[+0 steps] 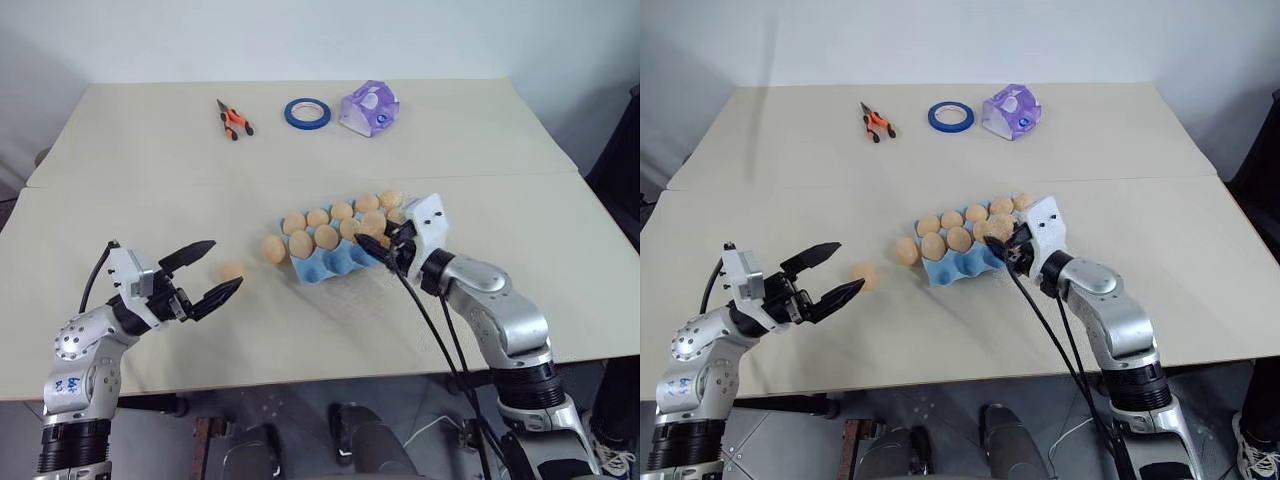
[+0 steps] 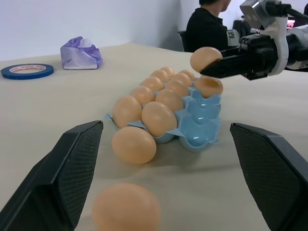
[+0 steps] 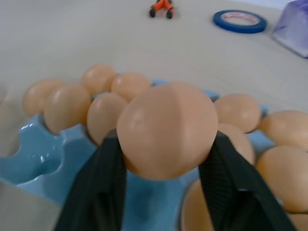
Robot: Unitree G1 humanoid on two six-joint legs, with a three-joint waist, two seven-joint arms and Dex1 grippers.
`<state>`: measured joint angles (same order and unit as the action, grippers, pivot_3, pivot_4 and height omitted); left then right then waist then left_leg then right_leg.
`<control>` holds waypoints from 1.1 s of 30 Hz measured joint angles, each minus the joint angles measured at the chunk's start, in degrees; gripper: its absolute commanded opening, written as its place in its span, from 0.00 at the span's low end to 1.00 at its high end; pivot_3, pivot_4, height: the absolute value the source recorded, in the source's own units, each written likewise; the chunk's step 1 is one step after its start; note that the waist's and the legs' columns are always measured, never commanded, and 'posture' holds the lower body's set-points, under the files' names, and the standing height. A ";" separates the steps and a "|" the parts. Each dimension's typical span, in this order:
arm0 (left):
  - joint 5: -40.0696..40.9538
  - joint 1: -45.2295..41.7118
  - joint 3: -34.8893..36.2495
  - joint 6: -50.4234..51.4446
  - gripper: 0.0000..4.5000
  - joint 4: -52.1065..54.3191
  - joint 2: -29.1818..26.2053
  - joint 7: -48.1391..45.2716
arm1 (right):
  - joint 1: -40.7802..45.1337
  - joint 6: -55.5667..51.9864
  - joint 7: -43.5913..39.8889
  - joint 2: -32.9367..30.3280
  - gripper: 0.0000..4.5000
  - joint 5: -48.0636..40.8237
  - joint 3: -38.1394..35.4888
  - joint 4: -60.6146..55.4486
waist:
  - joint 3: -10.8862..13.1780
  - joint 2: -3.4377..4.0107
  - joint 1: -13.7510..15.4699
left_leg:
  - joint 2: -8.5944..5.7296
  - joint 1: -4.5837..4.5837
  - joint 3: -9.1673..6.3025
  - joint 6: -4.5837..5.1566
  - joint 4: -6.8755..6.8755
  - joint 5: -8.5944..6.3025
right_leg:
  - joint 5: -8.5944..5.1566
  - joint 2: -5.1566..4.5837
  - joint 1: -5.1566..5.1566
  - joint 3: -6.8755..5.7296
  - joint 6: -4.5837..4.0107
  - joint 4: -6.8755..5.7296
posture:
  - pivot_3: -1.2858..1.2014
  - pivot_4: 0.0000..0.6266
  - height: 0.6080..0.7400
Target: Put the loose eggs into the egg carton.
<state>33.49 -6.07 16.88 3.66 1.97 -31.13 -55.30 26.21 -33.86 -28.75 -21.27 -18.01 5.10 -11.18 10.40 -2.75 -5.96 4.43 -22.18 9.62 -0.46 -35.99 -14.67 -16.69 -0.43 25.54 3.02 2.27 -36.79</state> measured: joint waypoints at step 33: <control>-1.23 15.24 12.51 -3.06 1.00 2.74 -0.37 10.98 | -13.42 10.95 -34.89 -21.33 0.99 -15.51 -18.49 -2.25 | -0.01 -0.03 0.99 | 0.01 -0.02 0.00 0.14 0.04 -0.12 | -0.07 -0.01 -0.07 -0.02 -0.11 0.35 | 0.52 0.24 1.00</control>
<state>32.26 9.17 29.39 0.60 4.71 -31.50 -44.33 12.79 -22.91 -63.64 -42.59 -33.53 -13.38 -13.43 10.39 -2.77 -4.97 4.44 -22.20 9.62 -0.32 -35.95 -14.79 -16.76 -0.44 25.47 3.00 2.16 -36.44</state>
